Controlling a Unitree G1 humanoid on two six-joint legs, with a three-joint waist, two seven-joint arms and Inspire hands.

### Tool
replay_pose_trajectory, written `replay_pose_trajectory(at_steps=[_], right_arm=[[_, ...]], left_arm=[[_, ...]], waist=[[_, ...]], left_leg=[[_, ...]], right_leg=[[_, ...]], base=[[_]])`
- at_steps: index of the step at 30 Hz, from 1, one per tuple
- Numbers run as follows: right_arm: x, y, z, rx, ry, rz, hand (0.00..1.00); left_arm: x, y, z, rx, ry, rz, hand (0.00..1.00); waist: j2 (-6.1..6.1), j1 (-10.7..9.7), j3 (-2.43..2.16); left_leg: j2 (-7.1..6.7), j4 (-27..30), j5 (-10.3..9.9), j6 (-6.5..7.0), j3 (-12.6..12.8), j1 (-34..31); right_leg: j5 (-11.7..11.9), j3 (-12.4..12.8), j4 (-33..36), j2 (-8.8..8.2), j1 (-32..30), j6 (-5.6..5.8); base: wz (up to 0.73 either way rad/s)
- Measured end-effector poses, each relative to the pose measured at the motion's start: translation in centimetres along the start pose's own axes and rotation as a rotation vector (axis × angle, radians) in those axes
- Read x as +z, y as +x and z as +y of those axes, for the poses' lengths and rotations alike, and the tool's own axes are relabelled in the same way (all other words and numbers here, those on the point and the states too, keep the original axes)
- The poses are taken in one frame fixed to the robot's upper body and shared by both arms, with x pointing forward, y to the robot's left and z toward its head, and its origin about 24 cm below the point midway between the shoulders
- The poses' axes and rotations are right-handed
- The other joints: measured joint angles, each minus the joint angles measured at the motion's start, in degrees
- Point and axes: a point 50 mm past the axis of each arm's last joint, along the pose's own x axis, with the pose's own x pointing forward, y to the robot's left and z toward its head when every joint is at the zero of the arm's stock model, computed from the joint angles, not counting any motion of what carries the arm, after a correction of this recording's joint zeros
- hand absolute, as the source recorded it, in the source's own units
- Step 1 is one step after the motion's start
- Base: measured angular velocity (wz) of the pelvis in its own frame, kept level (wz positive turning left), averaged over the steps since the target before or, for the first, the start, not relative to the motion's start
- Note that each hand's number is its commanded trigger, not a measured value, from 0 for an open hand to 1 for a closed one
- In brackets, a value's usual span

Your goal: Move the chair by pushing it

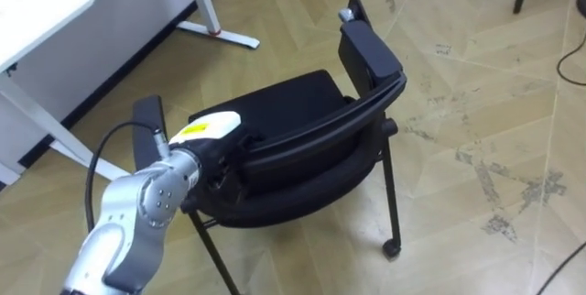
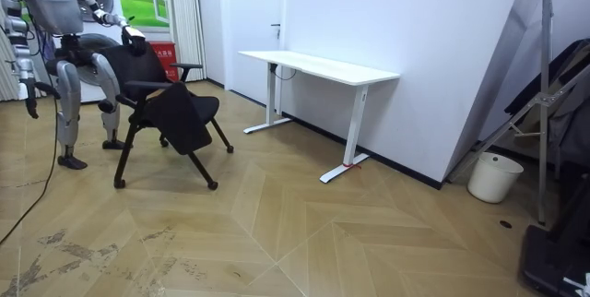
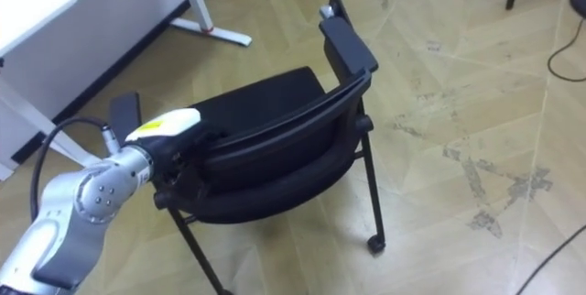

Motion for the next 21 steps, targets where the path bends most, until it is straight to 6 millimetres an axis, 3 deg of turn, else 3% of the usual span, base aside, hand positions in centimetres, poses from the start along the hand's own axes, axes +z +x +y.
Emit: replay_pose_trajectory(at_steps=[8,21], right_arm=[[-0.06,-0.03,0.1,0.002,0.005,-0.005,0.0],[-0.05,-0.09,0.5,0.002,-0.031,-0.019,0.0]], left_arm=[[0.3,-0.03,0.01,0.032,0.015,-0.031,1.0],[0.09,-0.04,-0.21,0.053,0.011,-0.022,1.0]], waist=[[-0.5,0.48,-0.67],[-0.4,0.38,-0.75]], left_leg=[[-0.05,-0.02,-0.01,-0.02,-0.06,-0.67],[-0.08,0.0,0.0,-0.02,-0.18,-0.55]], right_leg=[[0.0,0.06,0.0,0.0,-0.71,0.0],[0.0,0.13,0.0,0.01,-0.55,0.0]], base=[[0.01],[0.0]])
